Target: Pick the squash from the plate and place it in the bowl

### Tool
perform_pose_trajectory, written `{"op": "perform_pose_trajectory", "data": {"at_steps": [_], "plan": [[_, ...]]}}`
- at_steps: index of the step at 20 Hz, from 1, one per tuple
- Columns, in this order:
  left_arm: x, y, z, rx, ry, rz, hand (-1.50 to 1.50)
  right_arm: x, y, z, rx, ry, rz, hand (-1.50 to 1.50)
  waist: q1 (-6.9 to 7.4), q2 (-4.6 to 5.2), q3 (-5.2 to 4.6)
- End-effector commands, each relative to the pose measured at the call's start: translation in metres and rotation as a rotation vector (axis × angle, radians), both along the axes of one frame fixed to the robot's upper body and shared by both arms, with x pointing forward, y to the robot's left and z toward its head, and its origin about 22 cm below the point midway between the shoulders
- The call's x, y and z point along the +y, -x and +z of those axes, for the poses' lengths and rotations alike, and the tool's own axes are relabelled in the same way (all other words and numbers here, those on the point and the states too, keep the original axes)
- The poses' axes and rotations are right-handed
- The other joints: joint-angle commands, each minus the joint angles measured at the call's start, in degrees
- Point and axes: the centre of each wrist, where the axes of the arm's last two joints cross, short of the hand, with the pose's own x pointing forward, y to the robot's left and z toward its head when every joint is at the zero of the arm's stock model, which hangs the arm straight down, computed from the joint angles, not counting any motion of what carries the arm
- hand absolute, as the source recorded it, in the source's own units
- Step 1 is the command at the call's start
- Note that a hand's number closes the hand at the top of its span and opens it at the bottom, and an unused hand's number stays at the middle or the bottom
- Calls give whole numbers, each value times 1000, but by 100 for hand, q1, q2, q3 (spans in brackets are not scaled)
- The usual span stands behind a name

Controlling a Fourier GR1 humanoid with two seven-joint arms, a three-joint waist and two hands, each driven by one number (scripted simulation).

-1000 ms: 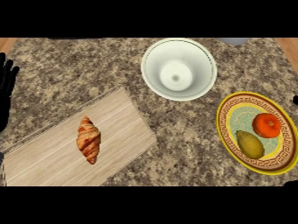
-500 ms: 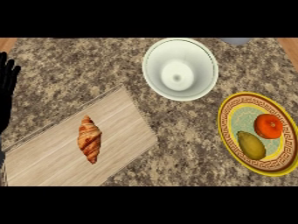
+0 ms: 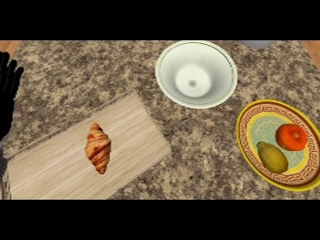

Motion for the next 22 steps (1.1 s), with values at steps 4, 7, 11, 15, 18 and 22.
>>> {"op": "perform_pose_trajectory", "data": {"at_steps": [4, 7, 11, 15, 18, 22], "plan": [[-3, 9, -24, -22, -5, 1, 0, 6, -20, -32, 31, 32, -10, -150, 66, 11, 1], [1, 6, -11, 9, -5, -5, 0, 0, -25, -49, 50, 37, -27, -150, 58, 9, 2], [0, -8, -3, 17, 15, -9, 0, 2, -37, -56, 84, 33, -47, -150, 35, 10, 1], [-14, -2, -4, -9, 0, -4, 0, 3, -41, -85, 74, 46, -82, -150, 38, 5, 2], [13, 5, -5, 0, -8, 2, 0, -6, -45, -107, 80, 56, -57, -150, 55, 8, 3], [23, 6, 7, 2, 1, 4, 0, -8, -59, -110, 72, 43, -58, -150, 46, 5, 2]]}}
